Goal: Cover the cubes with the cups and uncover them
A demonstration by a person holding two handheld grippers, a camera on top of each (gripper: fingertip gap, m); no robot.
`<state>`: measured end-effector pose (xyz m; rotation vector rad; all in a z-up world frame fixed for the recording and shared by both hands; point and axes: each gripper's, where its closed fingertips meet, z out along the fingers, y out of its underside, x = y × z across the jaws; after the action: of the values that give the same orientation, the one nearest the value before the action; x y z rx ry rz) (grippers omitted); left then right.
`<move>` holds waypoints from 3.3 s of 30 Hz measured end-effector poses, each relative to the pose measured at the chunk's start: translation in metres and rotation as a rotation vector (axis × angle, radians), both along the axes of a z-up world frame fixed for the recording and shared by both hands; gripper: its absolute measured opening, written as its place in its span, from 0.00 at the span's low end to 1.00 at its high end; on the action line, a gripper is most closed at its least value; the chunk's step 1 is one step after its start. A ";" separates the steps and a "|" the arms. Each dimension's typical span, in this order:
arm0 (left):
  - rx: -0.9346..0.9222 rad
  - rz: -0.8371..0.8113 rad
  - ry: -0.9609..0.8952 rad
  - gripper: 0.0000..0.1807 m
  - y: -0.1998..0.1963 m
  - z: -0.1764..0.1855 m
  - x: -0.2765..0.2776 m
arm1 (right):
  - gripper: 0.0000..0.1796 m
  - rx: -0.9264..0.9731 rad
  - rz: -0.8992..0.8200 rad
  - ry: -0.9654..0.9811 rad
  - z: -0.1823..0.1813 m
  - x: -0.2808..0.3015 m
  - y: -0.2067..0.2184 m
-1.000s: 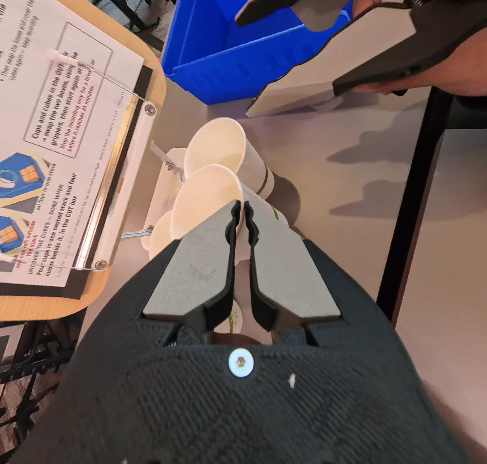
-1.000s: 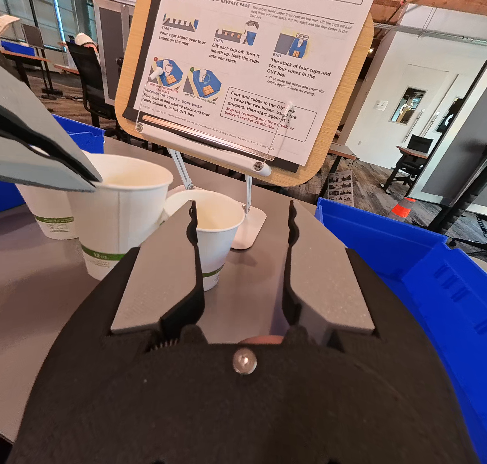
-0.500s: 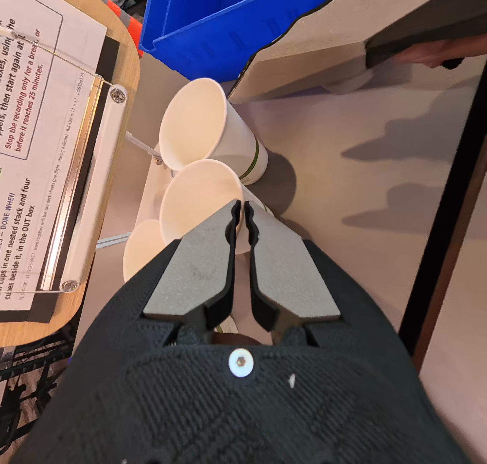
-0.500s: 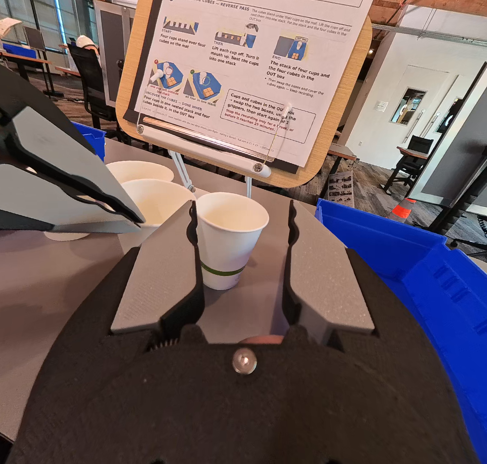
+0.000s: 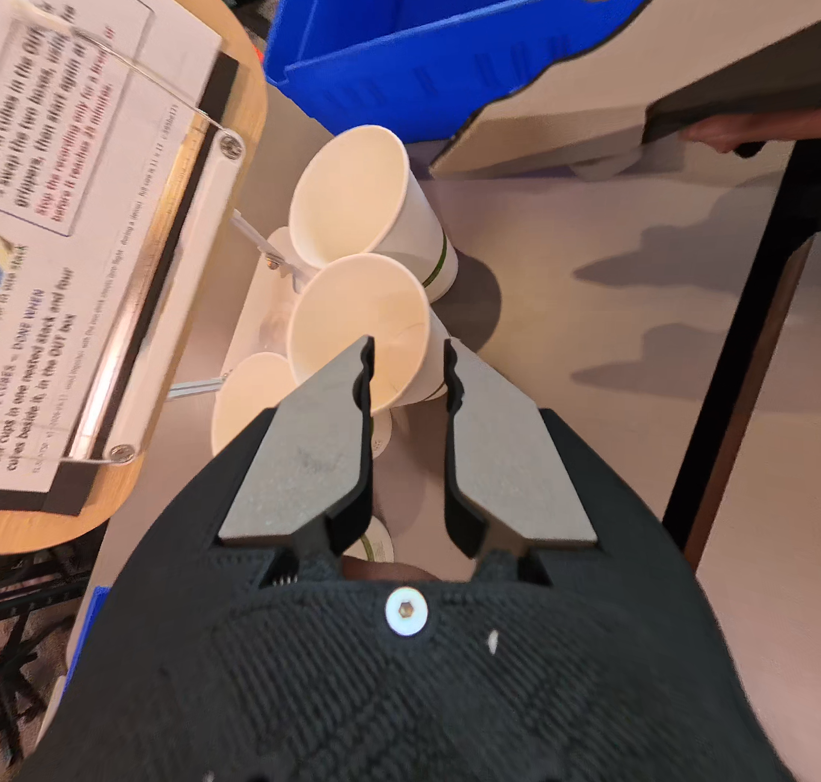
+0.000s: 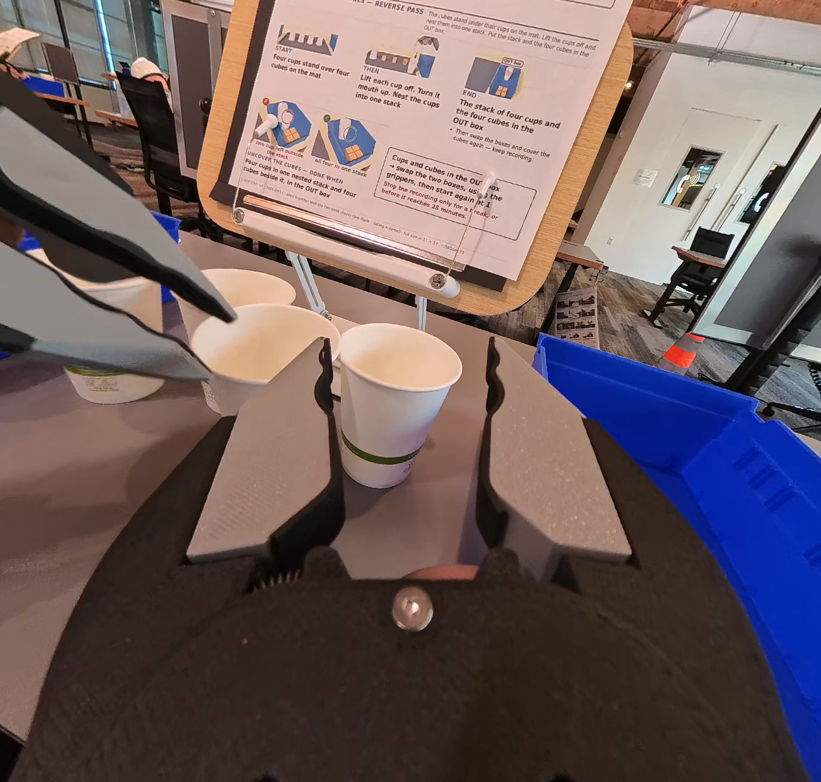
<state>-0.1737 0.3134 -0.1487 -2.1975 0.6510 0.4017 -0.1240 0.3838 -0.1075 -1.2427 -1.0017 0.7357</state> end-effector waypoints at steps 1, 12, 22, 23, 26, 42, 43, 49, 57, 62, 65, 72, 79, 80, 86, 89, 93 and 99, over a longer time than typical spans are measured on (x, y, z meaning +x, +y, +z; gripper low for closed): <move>0.019 0.002 -0.004 0.16 -0.002 0.007 -0.001 | 0.38 0.000 0.000 0.000 0.000 0.000 0.000; 0.271 0.138 -0.079 0.16 -0.039 0.087 -0.055 | 0.38 -0.001 0.007 -0.014 -0.004 -0.003 -0.002; 0.416 0.242 -0.148 0.16 -0.075 0.123 -0.100 | 0.38 0.003 0.010 -0.026 -0.007 -0.005 -0.003; 0.420 0.246 -0.155 0.16 -0.078 0.124 -0.103 | 0.38 0.003 0.010 -0.026 -0.007 -0.005 -0.003; 0.422 0.279 -0.163 0.17 -0.088 0.125 -0.117 | 0.38 0.003 0.010 -0.025 -0.007 -0.005 -0.003; 0.065 0.543 -0.242 0.20 -0.157 0.026 -0.221 | 0.38 0.006 0.009 -0.034 -0.009 -0.006 -0.003; 0.034 0.546 -0.236 0.20 -0.160 0.018 -0.223 | 0.38 0.005 0.008 -0.034 -0.009 -0.006 -0.003; -0.053 0.566 -0.296 0.25 -0.174 -0.010 -0.238 | 0.37 0.001 0.016 -0.049 -0.014 -0.009 -0.003; -0.130 0.623 -0.297 0.32 -0.183 -0.034 -0.257 | 0.38 0.004 0.013 -0.053 -0.014 -0.009 -0.003; -0.174 0.593 -0.320 0.35 -0.181 -0.046 -0.257 | 0.37 0.009 0.017 -0.061 -0.016 -0.011 -0.005; -0.207 0.562 -0.306 0.37 -0.179 -0.055 -0.257 | 0.37 0.013 0.018 -0.066 -0.017 -0.011 -0.005; -0.301 0.387 -0.149 0.38 -0.184 -0.069 -0.253 | 0.37 0.012 0.021 -0.072 -0.018 -0.012 -0.006; -0.336 0.348 -0.042 0.38 -0.177 -0.077 -0.262 | 0.38 0.023 0.022 -0.085 -0.021 -0.014 -0.007; -0.341 0.343 -0.042 0.39 -0.176 -0.078 -0.262 | 0.38 0.023 0.021 -0.086 -0.021 -0.014 -0.007; -0.387 0.334 -0.061 0.38 -0.175 -0.090 -0.260 | 0.38 0.020 0.022 -0.093 -0.023 -0.015 -0.007; -0.392 0.337 -0.085 0.36 -0.174 -0.091 -0.260 | 0.38 0.022 0.024 -0.094 -0.024 -0.015 -0.007; -0.403 0.330 -0.093 0.34 -0.173 -0.092 -0.258 | 0.38 0.020 0.024 -0.098 -0.025 -0.016 -0.007; -0.360 0.311 -0.034 0.33 -0.169 -0.084 -0.262 | 0.37 0.018 0.022 -0.096 -0.024 -0.015 -0.007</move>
<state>-0.4359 0.1447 -0.2330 -2.6563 0.3823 0.4301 -0.1390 0.3772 -0.1319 -1.2622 -1.0997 0.6878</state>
